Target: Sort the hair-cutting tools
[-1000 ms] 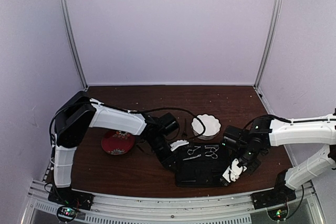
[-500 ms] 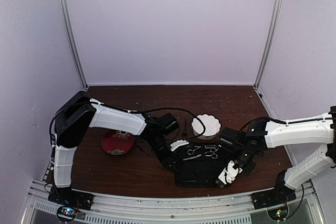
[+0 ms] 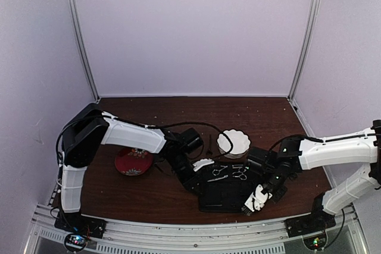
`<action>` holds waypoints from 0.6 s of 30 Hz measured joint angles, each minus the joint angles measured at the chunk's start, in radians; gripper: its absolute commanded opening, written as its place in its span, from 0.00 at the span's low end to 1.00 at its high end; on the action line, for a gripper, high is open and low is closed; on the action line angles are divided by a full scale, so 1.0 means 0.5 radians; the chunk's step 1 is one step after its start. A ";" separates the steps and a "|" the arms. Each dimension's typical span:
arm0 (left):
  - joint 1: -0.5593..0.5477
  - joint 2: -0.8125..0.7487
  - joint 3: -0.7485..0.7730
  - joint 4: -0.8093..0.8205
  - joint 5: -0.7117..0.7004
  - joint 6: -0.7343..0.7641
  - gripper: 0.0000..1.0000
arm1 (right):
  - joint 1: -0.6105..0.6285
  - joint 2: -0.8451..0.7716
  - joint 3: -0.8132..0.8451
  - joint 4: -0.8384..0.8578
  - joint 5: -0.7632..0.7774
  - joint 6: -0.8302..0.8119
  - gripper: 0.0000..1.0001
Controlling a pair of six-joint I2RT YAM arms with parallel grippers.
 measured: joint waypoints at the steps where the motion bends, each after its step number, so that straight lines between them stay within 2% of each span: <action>1: 0.000 0.000 0.000 0.000 0.000 0.000 0.16 | 0.011 0.010 0.002 0.015 -0.003 0.000 0.00; 18: -0.003 0.001 0.003 -0.005 -0.005 0.001 0.16 | 0.089 0.192 0.034 0.243 -0.041 0.213 0.00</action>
